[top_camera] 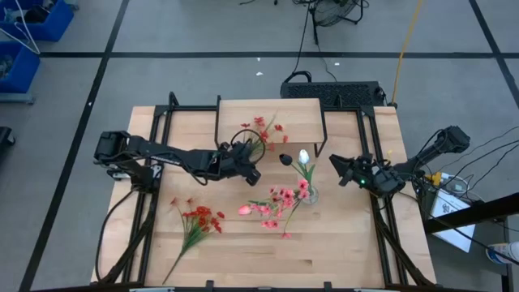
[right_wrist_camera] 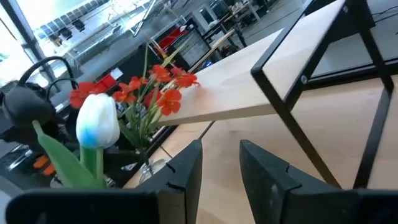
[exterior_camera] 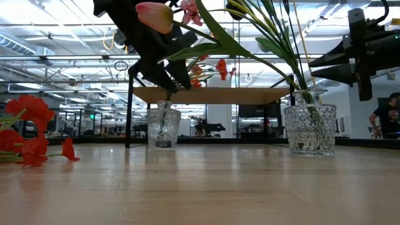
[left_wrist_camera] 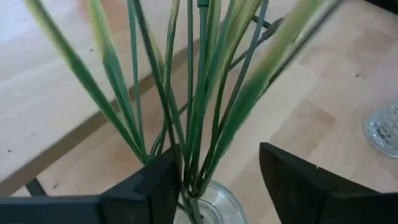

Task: Pick and place flowers into a vace then onto a shelf
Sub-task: Put the right orange flowers into the left transparent vase

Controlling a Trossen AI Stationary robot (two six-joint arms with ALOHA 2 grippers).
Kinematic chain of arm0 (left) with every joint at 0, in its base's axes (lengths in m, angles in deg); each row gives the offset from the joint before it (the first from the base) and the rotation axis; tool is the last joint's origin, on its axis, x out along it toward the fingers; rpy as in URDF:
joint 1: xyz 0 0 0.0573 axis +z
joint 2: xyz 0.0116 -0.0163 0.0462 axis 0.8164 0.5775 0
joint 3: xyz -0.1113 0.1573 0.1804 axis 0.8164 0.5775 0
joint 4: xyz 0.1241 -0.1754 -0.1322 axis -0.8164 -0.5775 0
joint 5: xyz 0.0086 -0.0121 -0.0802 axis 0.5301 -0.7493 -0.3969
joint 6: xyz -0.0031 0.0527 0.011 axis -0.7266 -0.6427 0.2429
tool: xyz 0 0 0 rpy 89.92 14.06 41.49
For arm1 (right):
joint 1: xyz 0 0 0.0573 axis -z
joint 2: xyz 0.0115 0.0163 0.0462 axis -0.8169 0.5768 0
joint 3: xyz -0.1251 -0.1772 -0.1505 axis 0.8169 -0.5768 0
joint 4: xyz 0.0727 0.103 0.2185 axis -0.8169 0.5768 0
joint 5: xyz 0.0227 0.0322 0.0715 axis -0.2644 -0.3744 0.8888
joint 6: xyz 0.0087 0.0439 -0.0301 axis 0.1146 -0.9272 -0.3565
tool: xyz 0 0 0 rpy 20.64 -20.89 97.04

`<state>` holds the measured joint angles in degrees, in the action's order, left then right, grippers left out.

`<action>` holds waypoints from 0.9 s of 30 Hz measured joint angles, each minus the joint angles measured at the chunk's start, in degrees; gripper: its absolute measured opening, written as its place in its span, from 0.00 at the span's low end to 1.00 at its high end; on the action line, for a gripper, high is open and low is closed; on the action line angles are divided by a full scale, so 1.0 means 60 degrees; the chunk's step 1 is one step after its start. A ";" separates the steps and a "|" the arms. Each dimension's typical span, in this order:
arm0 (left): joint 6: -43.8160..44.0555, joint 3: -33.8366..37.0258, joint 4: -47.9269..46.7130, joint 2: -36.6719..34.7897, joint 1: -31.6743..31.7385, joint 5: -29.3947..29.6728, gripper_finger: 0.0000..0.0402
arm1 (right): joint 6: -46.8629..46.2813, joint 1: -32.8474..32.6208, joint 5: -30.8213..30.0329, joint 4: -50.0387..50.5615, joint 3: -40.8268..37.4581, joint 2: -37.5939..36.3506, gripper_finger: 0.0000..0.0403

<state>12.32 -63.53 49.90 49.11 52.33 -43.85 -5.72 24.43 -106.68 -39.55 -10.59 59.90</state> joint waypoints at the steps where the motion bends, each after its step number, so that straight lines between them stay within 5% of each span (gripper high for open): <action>1: 0.0000 0.0000 -0.0033 -0.0046 0.0000 -0.0008 0.56 | 0.0000 0.0000 -0.0052 -0.0011 -0.0003 -0.0003 0.25; 18: -0.0055 -0.0027 -0.0371 -0.1033 0.0022 0.0157 0.65 | -0.0030 0.0004 -0.0289 0.0143 -0.0003 0.0121 0.25; 27: 0.0481 -0.0004 -0.0644 -0.1011 0.0146 -0.0739 0.65 | -0.0499 0.0004 -0.0739 0.0122 -0.0003 0.0259 0.25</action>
<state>15.21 -63.55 46.04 43.05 53.20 -48.28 -8.71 24.45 -111.11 -38.82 -10.61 61.45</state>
